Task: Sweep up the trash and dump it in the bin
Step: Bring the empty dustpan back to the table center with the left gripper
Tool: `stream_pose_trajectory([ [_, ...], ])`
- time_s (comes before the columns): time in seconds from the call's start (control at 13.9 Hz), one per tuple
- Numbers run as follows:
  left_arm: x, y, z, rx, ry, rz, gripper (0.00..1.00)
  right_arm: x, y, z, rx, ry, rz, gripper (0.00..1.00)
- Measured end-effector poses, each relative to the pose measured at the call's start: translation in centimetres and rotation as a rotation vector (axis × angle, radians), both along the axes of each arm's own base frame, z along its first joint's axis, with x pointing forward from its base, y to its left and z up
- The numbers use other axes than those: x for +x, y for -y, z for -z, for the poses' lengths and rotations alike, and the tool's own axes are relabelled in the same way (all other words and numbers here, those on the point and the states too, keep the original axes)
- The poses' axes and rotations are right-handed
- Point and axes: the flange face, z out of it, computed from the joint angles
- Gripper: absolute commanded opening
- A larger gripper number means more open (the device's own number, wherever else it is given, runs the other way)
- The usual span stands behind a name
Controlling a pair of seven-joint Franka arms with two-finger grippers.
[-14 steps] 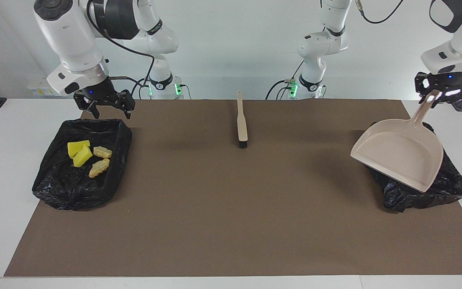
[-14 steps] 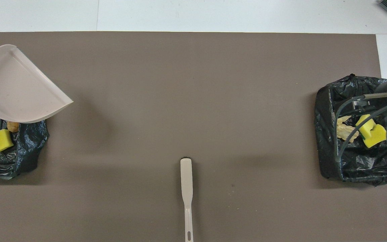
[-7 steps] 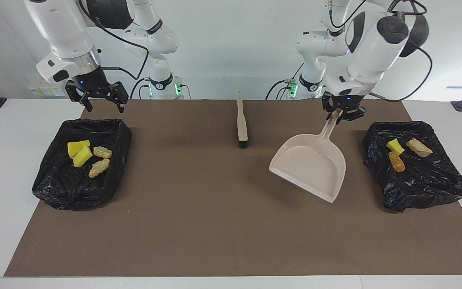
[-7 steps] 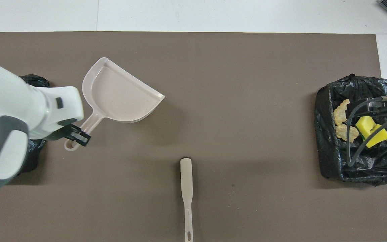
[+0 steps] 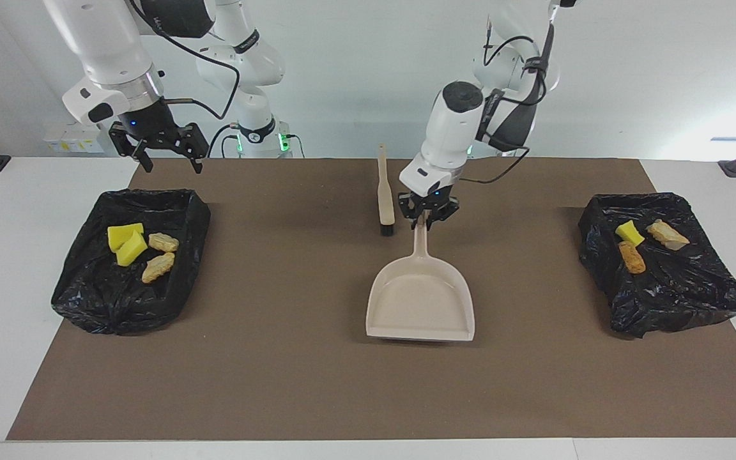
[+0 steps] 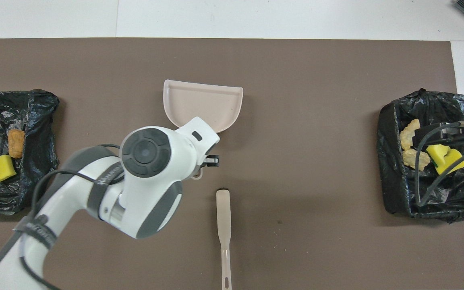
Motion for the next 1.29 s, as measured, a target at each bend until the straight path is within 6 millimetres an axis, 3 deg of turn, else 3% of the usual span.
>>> stream_pose_trajectory([
  [0.14, -0.2, 1.8, 1.9, -0.012, 0.000, -0.028, 0.00, -0.2, -0.1, 0.3, 0.003, 0.006, 0.012, 1.00],
  [0.57, 0.0, 2.7, 2.4, -0.035, 0.033, -0.003, 0.00, -0.4, -1.7, 0.2, 0.043, 0.014, -0.008, 1.00],
  [0.86, -0.9, 4.0, 3.7, -0.027, 0.019, 0.022, 0.00, -0.4, -1.0, 0.2, 0.044, 0.014, 0.007, 1.00],
  [0.93, -1.1, 4.3, 4.1, -0.024, 0.013, 0.027, 0.18, -0.4, -0.9, 0.2, 0.044, 0.014, 0.008, 1.00],
  [1.01, -1.2, 4.5, 4.4, -0.024, 0.011, 0.020, 0.52, -0.4, -0.9, 0.2, 0.044, 0.014, 0.007, 1.00],
  [1.08, -1.3, 4.6, 4.3, -0.031, 0.012, -0.005, 1.00, -0.4, -0.9, 0.2, 0.044, 0.014, 0.007, 1.00],
  [1.29, -0.6, 4.4, 3.7, -0.048, 0.014, -0.102, 1.00, -0.4, -0.9, 0.2, 0.044, 0.014, 0.007, 1.00],
])
